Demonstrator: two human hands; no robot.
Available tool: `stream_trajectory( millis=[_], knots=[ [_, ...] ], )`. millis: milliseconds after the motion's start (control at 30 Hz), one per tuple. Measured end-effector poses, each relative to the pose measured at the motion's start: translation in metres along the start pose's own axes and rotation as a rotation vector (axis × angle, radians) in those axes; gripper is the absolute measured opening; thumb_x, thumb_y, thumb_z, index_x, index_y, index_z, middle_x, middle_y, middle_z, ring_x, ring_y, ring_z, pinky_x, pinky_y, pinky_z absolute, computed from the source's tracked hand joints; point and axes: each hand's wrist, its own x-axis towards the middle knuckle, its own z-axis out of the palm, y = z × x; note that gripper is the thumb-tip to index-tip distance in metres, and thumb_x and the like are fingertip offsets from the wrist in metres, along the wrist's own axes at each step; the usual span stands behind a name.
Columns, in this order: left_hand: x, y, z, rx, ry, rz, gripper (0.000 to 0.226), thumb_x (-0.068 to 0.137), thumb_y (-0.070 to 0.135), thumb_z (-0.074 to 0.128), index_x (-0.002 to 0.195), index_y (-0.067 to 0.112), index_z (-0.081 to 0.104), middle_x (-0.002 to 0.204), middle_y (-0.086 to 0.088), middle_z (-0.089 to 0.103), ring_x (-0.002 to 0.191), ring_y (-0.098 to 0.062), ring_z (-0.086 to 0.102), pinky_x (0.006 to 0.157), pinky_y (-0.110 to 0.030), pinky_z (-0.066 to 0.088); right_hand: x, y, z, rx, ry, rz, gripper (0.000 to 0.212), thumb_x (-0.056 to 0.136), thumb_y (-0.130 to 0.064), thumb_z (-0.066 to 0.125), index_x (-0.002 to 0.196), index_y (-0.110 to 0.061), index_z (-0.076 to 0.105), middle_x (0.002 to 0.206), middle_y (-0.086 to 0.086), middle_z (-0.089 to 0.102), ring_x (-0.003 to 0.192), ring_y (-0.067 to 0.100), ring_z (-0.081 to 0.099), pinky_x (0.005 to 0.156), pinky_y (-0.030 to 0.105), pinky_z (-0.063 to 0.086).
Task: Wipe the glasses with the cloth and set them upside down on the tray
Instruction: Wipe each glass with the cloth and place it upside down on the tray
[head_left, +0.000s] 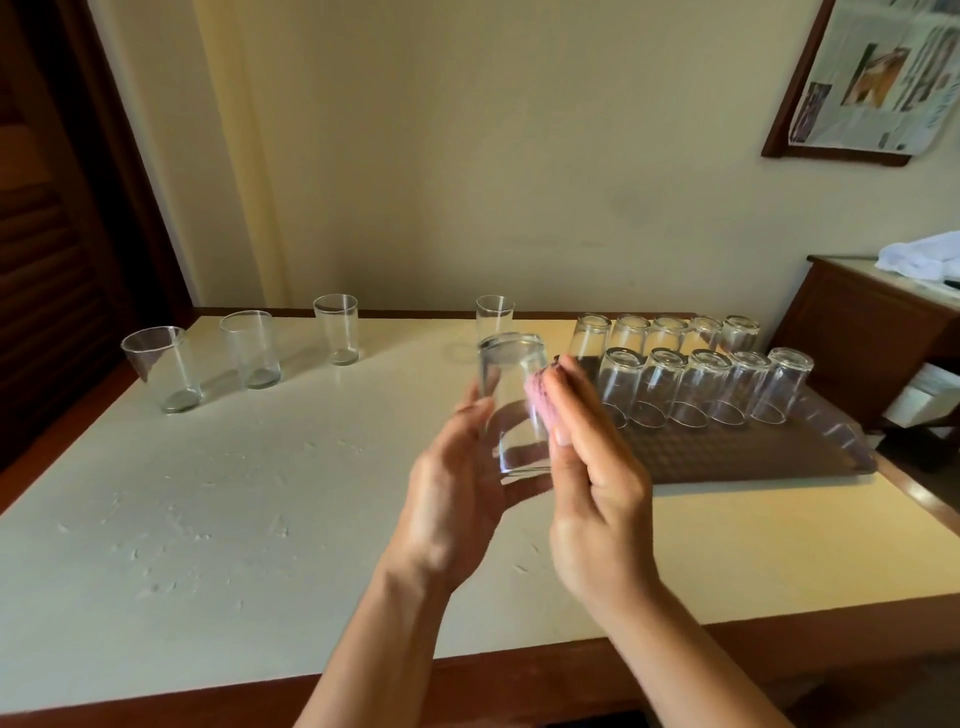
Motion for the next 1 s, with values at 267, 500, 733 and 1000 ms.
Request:
stream_trajectory(
  millis=[267,500,733,1000],
  knots=[
    [0.003,-0.001,0.009,0.033,0.167,0.179,0.044,0.098,0.036,0.066,0.136,0.013,0.064,0.125,-0.012,0.071,0.11,-0.029,0.063,0.096,-0.046,0.049,0.004,-0.008,0.001,-0.08,-0.098,-0.022,0.037,0.105,0.0,0.046,0.141,0.004,0.052,0.157,0.015,0.043,0.148,0.023,0.041,0.119,0.037,0.039],
    [-0.001,-0.01,0.008,0.149,0.046,0.117,0.066,0.096,0.035,0.063,0.158,0.038,0.04,0.133,-0.008,0.069,0.101,-0.03,0.065,0.099,-0.051,0.052,0.032,0.003,-0.009,-0.089,0.001,-0.02,0.041,0.104,0.001,0.045,0.145,-0.005,0.045,0.156,0.015,0.044,0.149,0.024,0.04,0.121,0.046,0.036],
    [0.002,-0.004,0.003,0.173,0.04,0.083,0.062,0.1,0.056,0.052,0.158,0.044,0.035,0.133,-0.005,0.071,0.116,-0.031,0.069,0.102,-0.052,0.055,-0.007,0.002,-0.002,-0.05,-0.035,-0.015,0.04,0.104,0.002,0.045,0.143,0.003,0.048,0.159,0.016,0.04,0.148,0.028,0.041,0.118,0.044,0.041],
    [0.003,-0.014,0.01,0.247,0.109,0.19,0.069,0.092,0.047,0.068,0.155,0.03,0.046,0.132,-0.007,0.07,0.102,-0.027,0.065,0.091,-0.046,0.053,0.006,-0.002,-0.003,-0.048,-0.03,0.0,0.039,0.104,0.002,0.045,0.143,0.002,0.049,0.158,0.009,0.043,0.146,0.019,0.044,0.116,0.038,0.042]
  ],
)
